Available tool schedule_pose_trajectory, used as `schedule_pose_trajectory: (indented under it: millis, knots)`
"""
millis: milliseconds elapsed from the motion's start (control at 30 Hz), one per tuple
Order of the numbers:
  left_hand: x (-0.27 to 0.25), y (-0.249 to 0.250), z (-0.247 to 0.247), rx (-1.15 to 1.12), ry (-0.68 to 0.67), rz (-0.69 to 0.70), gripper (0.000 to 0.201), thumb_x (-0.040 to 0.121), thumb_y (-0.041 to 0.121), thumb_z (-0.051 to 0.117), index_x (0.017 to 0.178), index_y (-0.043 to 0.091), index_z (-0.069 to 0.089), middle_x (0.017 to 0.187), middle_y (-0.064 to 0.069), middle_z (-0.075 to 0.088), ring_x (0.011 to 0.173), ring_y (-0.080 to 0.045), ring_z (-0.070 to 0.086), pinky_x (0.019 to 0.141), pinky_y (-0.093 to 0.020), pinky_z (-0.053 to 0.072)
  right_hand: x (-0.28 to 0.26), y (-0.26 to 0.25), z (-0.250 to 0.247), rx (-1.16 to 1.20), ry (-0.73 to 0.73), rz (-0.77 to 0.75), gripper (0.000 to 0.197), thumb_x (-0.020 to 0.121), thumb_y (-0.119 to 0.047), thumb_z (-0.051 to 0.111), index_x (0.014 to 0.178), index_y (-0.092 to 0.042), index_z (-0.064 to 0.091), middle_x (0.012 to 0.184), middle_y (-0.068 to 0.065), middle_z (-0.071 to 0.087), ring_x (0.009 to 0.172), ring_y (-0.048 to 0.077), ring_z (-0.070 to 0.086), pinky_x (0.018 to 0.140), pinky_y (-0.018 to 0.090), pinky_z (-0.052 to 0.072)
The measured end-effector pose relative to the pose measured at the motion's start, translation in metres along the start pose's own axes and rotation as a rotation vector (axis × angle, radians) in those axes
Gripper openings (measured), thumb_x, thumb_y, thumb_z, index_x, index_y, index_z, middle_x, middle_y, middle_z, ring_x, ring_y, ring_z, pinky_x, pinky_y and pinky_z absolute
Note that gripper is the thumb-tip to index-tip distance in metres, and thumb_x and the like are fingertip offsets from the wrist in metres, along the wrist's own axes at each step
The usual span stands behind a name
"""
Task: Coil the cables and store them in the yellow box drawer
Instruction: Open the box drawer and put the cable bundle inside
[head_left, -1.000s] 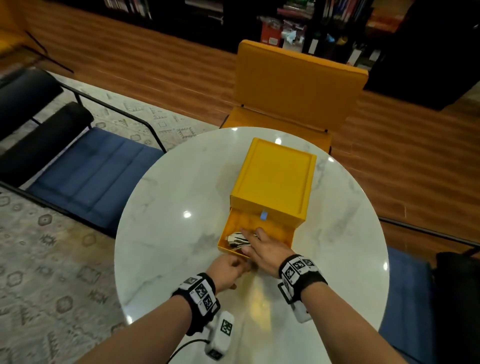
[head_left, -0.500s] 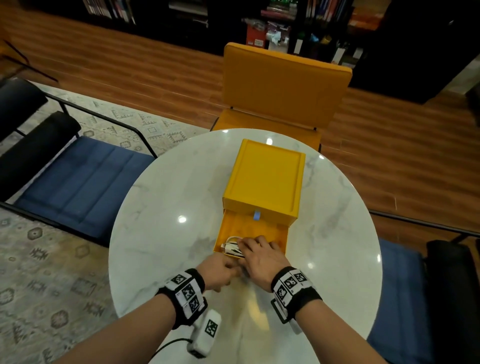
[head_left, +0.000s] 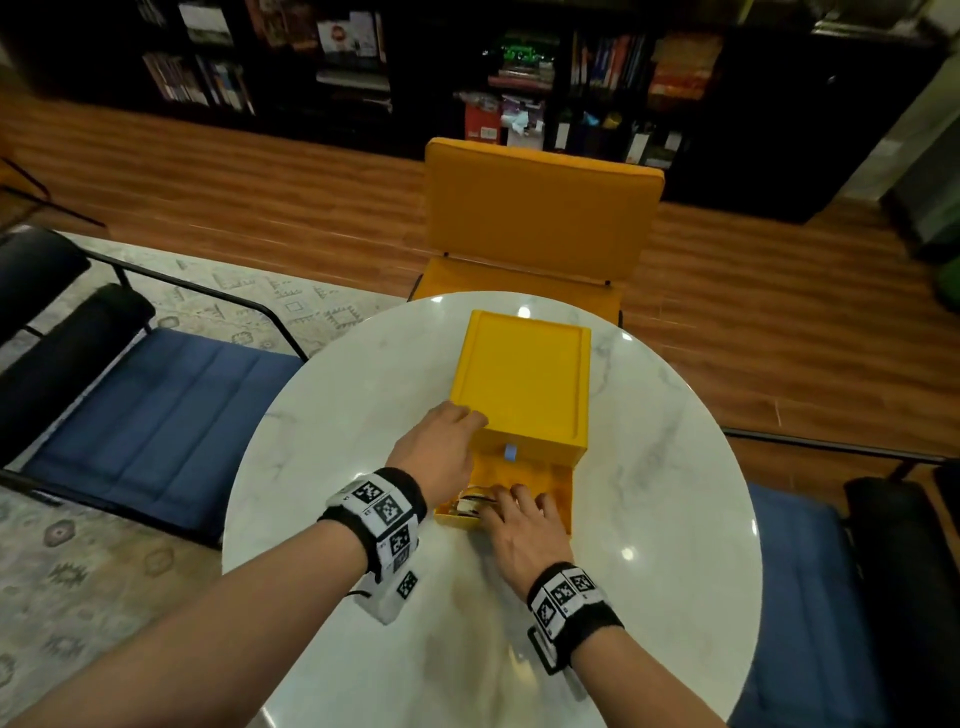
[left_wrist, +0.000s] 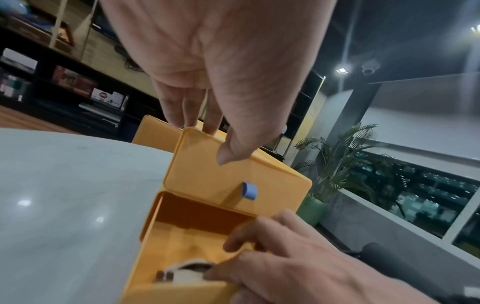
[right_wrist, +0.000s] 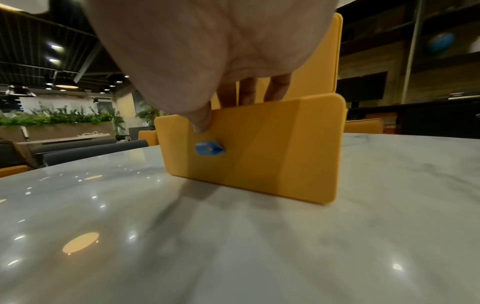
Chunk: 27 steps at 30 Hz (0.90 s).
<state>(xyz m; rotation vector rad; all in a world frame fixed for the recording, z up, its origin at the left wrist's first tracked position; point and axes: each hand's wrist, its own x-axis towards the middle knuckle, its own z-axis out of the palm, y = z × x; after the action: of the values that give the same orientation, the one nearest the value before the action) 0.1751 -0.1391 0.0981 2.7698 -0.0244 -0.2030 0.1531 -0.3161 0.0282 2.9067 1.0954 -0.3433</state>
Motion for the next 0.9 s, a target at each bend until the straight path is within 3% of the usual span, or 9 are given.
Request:
schedule_pose_trajectory:
  millis: [67, 167, 233, 300, 367, 400, 467, 600, 900]
  knots:
    - [0.0, 0.002, -0.003, 0.0, -0.003, 0.011, 0.05, 0.09, 0.009, 0.055, 0.139, 0.015, 0.052, 0.141, -0.01, 0.053, 0.13, -0.028, 0.048, 0.105, -0.039, 0.044, 0.009, -0.001, -0.003, 0.003, 0.001, 0.058, 0.035, 0.079, -0.023, 0.037, 0.088, -0.018, 0.071, 0.098, 0.01, 0.062, 0.088, 0.031, 0.051, 0.071, 0.049, 0.051]
    - [0.0, 0.008, -0.009, 0.009, -0.034, 0.005, 0.052, 0.09, 0.009, 0.055, 0.141, 0.013, 0.05, 0.143, -0.011, 0.052, 0.132, -0.028, 0.047, 0.105, -0.036, 0.041, 0.027, -0.002, -0.01, 0.072, -0.042, 0.15, 0.018, 0.068, -0.016, 0.069, 0.085, -0.014, 0.074, 0.094, 0.015, 0.066, 0.079, 0.034, 0.062, 0.063, 0.051, 0.057]
    - [0.0, 0.01, -0.012, 0.008, -0.066, -0.017, 0.055, 0.09, 0.012, 0.057, 0.143, 0.015, 0.047, 0.146, -0.01, 0.049, 0.135, -0.027, 0.045, 0.105, -0.037, 0.04, 0.041, -0.001, -0.006, 0.126, -0.071, 0.182, 0.028, 0.06, -0.014, 0.08, 0.087, -0.01, 0.076, 0.092, 0.016, 0.069, 0.075, 0.034, 0.068, 0.058, 0.047, 0.058]
    - [-0.001, 0.01, -0.015, 0.022, -0.094, -0.026, 0.055, 0.091, 0.011, 0.056, 0.145, 0.017, 0.046, 0.151, -0.009, 0.046, 0.139, -0.026, 0.041, 0.106, -0.037, 0.039, 0.047, 0.0, 0.002, 0.14, -0.034, 0.135, 0.028, 0.074, -0.012, 0.064, 0.098, -0.005, 0.074, 0.099, 0.019, 0.068, 0.083, 0.036, 0.068, 0.062, 0.047, 0.06]
    - [-0.001, 0.009, -0.016, 0.024, -0.105, -0.013, 0.053, 0.092, 0.011, 0.055, 0.144, 0.017, 0.047, 0.15, -0.008, 0.047, 0.141, -0.027, 0.038, 0.105, -0.038, 0.04, 0.046, 0.0, 0.011, 0.132, 0.025, 0.073, 0.048, 0.081, -0.013, 0.04, 0.118, -0.001, 0.067, 0.113, 0.022, 0.067, 0.099, 0.038, 0.067, 0.08, 0.045, 0.06]
    - [-0.001, 0.009, -0.017, 0.021, -0.103, -0.006, 0.05, 0.093, 0.011, 0.054, 0.143, 0.017, 0.048, 0.148, -0.007, 0.049, 0.141, -0.027, 0.038, 0.104, -0.038, 0.04, 0.042, 0.0, 0.013, 0.117, 0.04, 0.06, 0.054, 0.08, -0.013, 0.039, 0.126, 0.001, 0.062, 0.117, 0.022, 0.066, 0.103, 0.037, 0.065, 0.088, 0.043, 0.058]
    - [-0.001, 0.008, -0.016, 0.023, -0.098, -0.007, 0.048, 0.095, 0.013, 0.054, 0.143, 0.018, 0.048, 0.147, -0.004, 0.05, 0.143, -0.026, 0.036, 0.103, -0.038, 0.041, 0.034, 0.0, 0.014, 0.113, 0.036, 0.023, 0.061, 0.074, -0.01, 0.048, 0.133, 0.001, 0.057, 0.118, 0.019, 0.067, 0.105, 0.034, 0.066, 0.094, 0.04, 0.056]
    - [0.001, 0.007, -0.014, 0.023, -0.133, -0.034, 0.054, 0.094, 0.013, 0.055, 0.146, 0.021, 0.044, 0.156, -0.005, 0.043, 0.149, -0.026, 0.029, 0.108, -0.04, 0.039, 0.034, -0.001, 0.014, 0.17, 0.057, 0.051, 0.072, 0.061, -0.007, 0.072, 0.131, -0.001, 0.059, 0.115, 0.016, 0.071, 0.102, 0.03, 0.069, 0.09, 0.038, 0.058]
    - [0.0, 0.006, -0.015, 0.0, -0.162, -0.061, 0.058, 0.092, 0.008, 0.053, 0.147, 0.021, 0.043, 0.157, -0.006, 0.041, 0.151, -0.027, 0.025, 0.11, -0.043, 0.038, 0.025, 0.002, 0.025, 0.263, 0.091, 0.193, 0.076, 0.059, -0.017, 0.081, 0.131, -0.006, 0.061, 0.125, 0.011, 0.068, 0.11, 0.026, 0.068, 0.092, 0.044, 0.057]
